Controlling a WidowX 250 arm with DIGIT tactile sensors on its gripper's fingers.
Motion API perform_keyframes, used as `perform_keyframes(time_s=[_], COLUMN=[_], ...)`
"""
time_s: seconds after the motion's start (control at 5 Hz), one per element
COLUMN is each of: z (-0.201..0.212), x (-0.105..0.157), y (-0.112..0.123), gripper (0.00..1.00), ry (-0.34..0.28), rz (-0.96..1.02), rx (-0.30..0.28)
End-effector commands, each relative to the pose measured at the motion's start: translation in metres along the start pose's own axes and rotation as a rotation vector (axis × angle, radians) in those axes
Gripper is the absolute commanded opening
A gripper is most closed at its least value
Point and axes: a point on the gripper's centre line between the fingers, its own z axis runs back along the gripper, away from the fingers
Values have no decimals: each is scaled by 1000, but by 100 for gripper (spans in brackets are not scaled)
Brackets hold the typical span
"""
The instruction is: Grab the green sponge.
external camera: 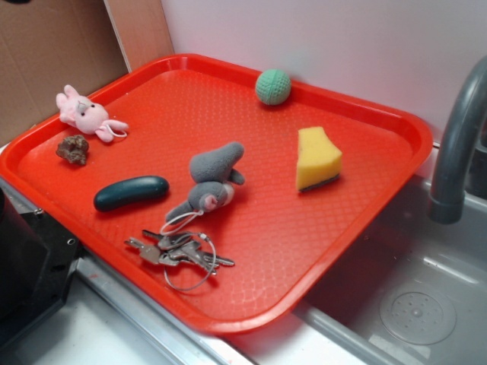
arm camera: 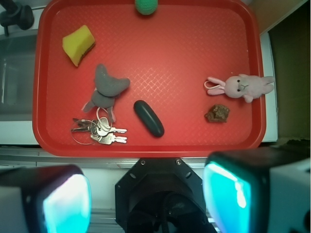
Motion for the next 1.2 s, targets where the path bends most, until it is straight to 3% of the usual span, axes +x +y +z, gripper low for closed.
perform_keyframes(time_s=[0.0,0.2,0.4,0.6,1.0], z=[0,-5,-19,-50,-50], x=[0,49,84,102,102], y=[0,-32,-56,-60,-60], gripper=[100,100,100,100,100], ry=[0,-37,-103,-20,-20], rz=[0,54,306,567,567], rx=[0,146,158,96,96])
